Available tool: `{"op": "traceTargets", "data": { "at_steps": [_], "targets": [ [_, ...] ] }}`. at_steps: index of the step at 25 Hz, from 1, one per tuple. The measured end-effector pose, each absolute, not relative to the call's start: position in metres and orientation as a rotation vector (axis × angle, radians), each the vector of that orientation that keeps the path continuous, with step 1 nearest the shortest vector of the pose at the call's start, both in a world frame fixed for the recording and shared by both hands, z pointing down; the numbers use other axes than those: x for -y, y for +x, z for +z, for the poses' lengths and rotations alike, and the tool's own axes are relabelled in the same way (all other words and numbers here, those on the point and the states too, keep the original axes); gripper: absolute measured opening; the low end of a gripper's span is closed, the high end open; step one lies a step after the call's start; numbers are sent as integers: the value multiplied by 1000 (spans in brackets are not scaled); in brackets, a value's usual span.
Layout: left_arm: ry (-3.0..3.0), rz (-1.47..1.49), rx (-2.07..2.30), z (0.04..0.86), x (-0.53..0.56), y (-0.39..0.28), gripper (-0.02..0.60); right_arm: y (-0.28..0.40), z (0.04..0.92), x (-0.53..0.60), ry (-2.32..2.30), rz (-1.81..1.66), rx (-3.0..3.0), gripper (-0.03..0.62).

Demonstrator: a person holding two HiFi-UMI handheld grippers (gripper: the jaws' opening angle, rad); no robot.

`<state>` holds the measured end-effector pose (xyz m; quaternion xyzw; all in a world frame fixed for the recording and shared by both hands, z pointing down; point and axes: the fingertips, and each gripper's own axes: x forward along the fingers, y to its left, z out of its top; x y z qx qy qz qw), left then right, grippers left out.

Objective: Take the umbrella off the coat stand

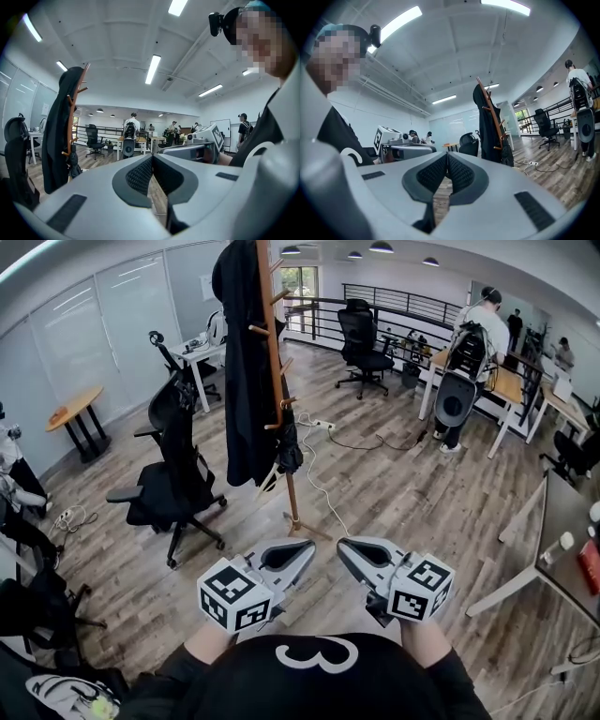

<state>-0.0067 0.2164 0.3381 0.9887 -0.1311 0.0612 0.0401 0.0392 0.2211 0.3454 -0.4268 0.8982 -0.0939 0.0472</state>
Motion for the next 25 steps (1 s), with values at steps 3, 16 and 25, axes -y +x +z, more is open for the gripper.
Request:
{"op": "traceTargets", "data": {
  "at_steps": [3, 16, 25],
  "targets": [
    [3034, 205, 391, 340, -214, -1, 17, 43, 350, -217, -1290, -310, -2728, 26],
    [2907, 255, 433, 371, -118, -21, 17, 26, 381, -130, -1257, -484, -2723, 26],
    [2883, 242, 383, 370, -23, -31, 17, 15, 384, -39, -1315, -516, -2704, 26]
  ]
}}
